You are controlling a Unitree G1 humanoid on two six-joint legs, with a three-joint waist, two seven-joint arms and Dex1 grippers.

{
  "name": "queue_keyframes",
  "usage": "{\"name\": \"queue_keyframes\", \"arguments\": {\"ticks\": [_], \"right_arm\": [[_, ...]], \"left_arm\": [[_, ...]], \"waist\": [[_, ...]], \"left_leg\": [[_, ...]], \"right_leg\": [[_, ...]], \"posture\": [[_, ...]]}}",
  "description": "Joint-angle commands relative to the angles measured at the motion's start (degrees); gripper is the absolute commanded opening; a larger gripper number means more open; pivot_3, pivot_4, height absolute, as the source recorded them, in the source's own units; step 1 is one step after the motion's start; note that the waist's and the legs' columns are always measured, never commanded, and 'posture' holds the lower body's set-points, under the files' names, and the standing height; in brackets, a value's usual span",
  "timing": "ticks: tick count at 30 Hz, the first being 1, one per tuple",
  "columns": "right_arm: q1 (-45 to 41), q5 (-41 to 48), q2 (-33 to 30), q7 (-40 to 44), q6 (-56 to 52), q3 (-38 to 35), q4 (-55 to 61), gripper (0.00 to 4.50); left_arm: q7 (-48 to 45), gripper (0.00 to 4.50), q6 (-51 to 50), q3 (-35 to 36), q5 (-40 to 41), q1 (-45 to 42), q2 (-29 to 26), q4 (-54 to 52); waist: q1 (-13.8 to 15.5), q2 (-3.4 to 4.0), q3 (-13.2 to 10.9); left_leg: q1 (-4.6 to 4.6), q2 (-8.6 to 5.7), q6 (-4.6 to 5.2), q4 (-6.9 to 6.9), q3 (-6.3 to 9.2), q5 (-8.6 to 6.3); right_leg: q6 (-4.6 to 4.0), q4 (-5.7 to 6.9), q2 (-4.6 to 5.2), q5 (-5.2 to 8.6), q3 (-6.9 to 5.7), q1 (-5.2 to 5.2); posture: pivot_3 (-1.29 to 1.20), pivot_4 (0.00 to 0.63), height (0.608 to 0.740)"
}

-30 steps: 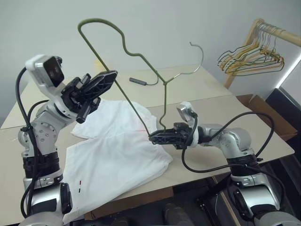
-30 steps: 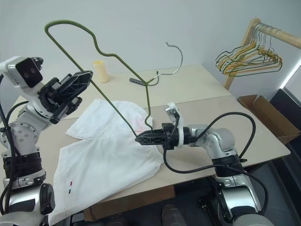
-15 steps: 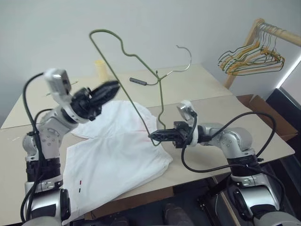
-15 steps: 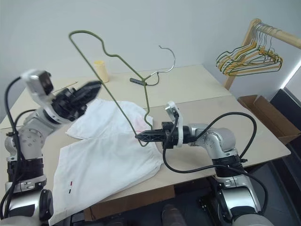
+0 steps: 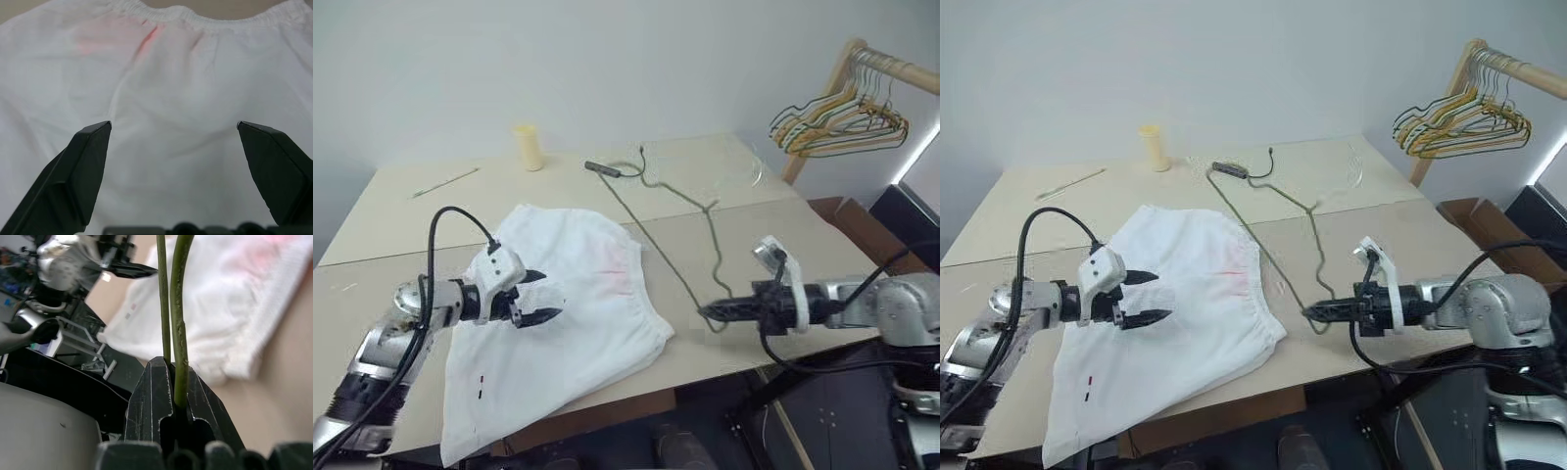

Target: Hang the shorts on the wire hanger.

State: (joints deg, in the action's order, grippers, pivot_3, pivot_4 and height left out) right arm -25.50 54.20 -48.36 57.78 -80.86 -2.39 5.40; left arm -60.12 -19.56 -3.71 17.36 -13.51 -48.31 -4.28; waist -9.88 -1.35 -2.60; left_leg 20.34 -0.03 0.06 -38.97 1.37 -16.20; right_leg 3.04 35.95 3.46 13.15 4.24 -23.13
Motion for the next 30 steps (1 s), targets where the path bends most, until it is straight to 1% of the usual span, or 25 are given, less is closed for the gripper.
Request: {"name": "queue_keyframes", "arguments": {"ticks": [1, 3, 6, 9, 13, 18, 25, 30], "right_arm": [[-0.38, -4.89, -3.29, -1.37, 0.82, 3.03, -3.19, 0.00], [-1.95, -6.74, -4.80, 0.23, 0.01, 6.13, -7.79, 0.00], [-5.35, -7.37, -6.75, 6.95, -3.16, 11.92, -16.39, 0.00], [-6.21, -8.97, -9.46, 15.12, -0.65, 17.27, -20.35, 0.00], [-8.24, -11.59, -9.79, 20.42, 0.56, 22.08, -24.23, 0.00], [-8.25, -14.87, -7.59, 22.58, 3.86, 24.74, -25.94, 0.00], [-9.35, -18.28, -4.98, 24.52, 6.75, 24.46, -29.73, 0.00], [-9.94, -19.60, -4.13, 25.66, 7.30, 24.64, -29.42, 0.00]], "left_arm": [[-1.23, 4.49, 1.59, -0.36, -1.25, -0.15, -1.15, -4.34], [-0.90, 4.49, 1.21, -0.18, -1.65, 0.10, -0.89, -5.04], [-0.75, 4.49, 0.79, -0.12, -2.41, 0.56, -0.85, -5.60], [-1.25, 4.49, 1.38, -0.51, -3.32, 1.64, -1.38, -6.11], [-1.74, 4.49, 1.05, -0.19, -3.28, 2.76, -1.44, -7.19], [-0.72, 4.49, 0.17, -0.21, -3.43, 2.66, 0.02, -6.22], [-0.26, 4.49, -0.50, 0.80, -2.84, 2.80, 0.71, -6.10], [0.25, 4.49, 0.36, 0.06, -4.38, 2.87, 0.48, -5.22]], "waist": [[-0.03, -0.01, 0.00], [-0.02, -0.01, 0.00], [-0.26, 0.01, -0.01], [-0.24, 0.03, -0.02], [-0.22, 0.03, -0.02], [-0.15, 0.03, -0.02], [0.13, 0.03, -0.02], [0.32, 0.03, -0.02]], "left_leg": [[0.00, 0.02, 0.00, 0.00, -0.03, 0.00], [-0.01, 0.03, 0.00, -0.01, -0.07, 0.00], [-0.02, 0.03, 0.00, -0.01, -0.14, 0.00], [-0.02, 0.02, 0.01, -0.01, -0.13, 0.00], [-0.01, 0.03, 0.03, -0.01, -0.08, -0.01], [-0.03, 0.04, 0.03, -0.03, 0.01, -0.01], [-0.02, 0.02, 0.03, -0.04, 0.10, -0.01], [-0.04, 0.02, 0.03, -0.05, 0.17, -0.01]], "right_leg": [[0.01, 0.00, -0.01, 0.01, 0.01, 0.01], [0.02, 0.00, -0.02, 0.01, 0.01, 0.03], [0.02, 0.01, -0.03, 0.01, 0.09, 0.01], [0.03, 0.01, -0.04, 0.01, 0.12, 0.00], [0.04, -0.01, -0.02, 0.02, 0.11, 0.01], [0.05, 0.03, -0.03, 0.02, 0.10, 0.01], [0.04, 0.06, -0.01, 0.00, 0.11, 0.00], [0.04, 0.10, -0.01, 0.00, 0.11, 0.00]], "posture": [[-0.16, 0.000, 0.740], [-0.16, 0.000, 0.740], [-0.15, 0.000, 0.740], [-0.14, 0.000, 0.740], [-0.14, 0.000, 0.740], [-0.13, 0.000, 0.740], [-0.12, 0.000, 0.740], [-0.12, 0.000, 0.740]]}}
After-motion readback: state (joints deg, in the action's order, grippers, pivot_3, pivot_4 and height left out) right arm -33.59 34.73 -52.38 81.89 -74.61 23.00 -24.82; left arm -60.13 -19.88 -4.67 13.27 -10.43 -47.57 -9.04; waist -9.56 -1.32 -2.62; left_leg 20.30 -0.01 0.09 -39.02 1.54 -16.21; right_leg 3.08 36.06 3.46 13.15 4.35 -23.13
